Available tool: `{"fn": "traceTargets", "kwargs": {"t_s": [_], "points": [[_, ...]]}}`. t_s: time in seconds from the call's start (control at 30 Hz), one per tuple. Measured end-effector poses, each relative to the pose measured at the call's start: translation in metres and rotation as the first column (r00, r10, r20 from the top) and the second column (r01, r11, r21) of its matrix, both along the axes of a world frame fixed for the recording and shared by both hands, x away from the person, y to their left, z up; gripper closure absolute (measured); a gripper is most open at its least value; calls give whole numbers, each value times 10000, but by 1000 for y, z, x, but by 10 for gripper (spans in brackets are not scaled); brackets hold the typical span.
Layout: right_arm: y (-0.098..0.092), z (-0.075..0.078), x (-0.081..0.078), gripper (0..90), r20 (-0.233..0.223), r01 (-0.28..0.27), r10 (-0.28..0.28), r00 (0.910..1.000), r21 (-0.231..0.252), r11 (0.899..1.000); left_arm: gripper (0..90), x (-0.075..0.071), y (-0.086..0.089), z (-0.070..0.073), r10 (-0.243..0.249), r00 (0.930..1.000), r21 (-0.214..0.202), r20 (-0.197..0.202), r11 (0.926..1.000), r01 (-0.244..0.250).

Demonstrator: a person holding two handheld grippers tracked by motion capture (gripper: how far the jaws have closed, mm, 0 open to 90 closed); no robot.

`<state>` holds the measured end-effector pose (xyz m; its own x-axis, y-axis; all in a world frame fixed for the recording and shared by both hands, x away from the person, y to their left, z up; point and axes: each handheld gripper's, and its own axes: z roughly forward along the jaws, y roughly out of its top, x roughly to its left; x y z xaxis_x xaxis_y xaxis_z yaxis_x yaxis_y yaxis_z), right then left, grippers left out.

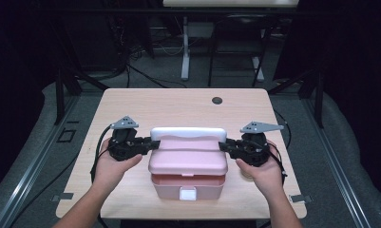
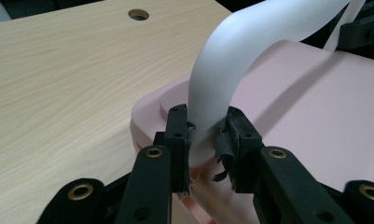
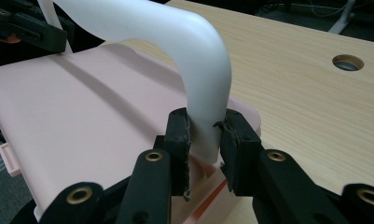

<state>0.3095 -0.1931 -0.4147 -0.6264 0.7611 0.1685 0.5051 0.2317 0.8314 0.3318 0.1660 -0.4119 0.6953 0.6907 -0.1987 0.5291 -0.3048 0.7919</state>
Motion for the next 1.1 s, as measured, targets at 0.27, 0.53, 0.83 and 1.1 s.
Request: {"fn": "traceTargets", "kwargs": {"t_s": [0.27,0.53,0.83,1.1], "points": [[0,1,-2,734,194,118,-121,9997,125,9999,739,-1,1,1,54,10000,-77,44,10000,-54],[2,2,-3,734,283,156,-162,9995,218,9996,738,-3,2,5,42,10000,-73,32,10000,-42],[0,3,-1,734,293,122,-135,9995,430,9990,717,0,8,10,46,10000,-422,79,9991,-42],[-1,3,-1,734,278,146,-160,9995,486,9987,738,-14,24,22,166,9994,-256,315,9995,-158]]}}
